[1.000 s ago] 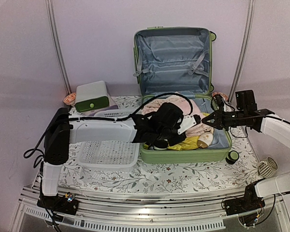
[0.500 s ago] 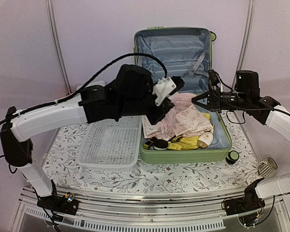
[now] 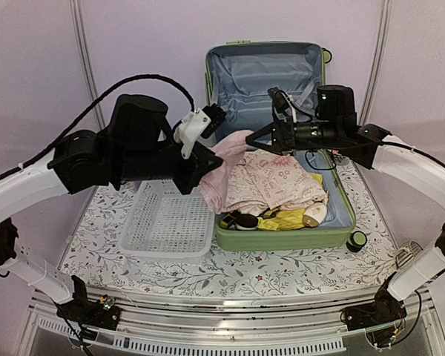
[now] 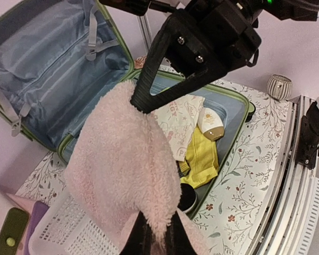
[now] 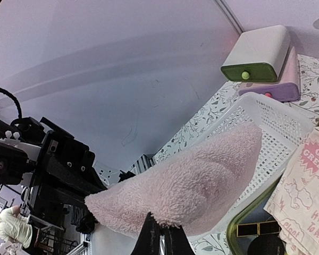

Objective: Open, take out, and arrange the luggage
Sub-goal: Place the clothes in the bin.

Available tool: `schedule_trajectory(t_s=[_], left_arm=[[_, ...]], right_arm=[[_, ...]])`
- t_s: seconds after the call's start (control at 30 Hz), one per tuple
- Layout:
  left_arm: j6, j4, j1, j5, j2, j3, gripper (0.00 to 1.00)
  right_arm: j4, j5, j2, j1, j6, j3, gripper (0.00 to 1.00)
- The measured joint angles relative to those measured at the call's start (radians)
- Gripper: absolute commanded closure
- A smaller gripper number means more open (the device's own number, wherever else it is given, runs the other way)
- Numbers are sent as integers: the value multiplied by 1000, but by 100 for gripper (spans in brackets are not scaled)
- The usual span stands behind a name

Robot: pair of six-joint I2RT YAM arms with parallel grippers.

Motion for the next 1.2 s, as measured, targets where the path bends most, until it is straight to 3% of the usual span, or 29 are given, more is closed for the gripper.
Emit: schedule_trajectory(t_s=[0.33, 0.87, 1.2], left_arm=[[-126, -29, 5, -81, -199, -170, 100], [-264, -85, 25, -168, -369, -365, 100], [-312, -111, 89, -151, -429, -451, 100]], right_arm=[[38, -51, 243, 98, 0, 217, 98], [131, -91, 472, 164, -6, 344, 98], [178, -61, 581, 196, -45, 406, 98]])
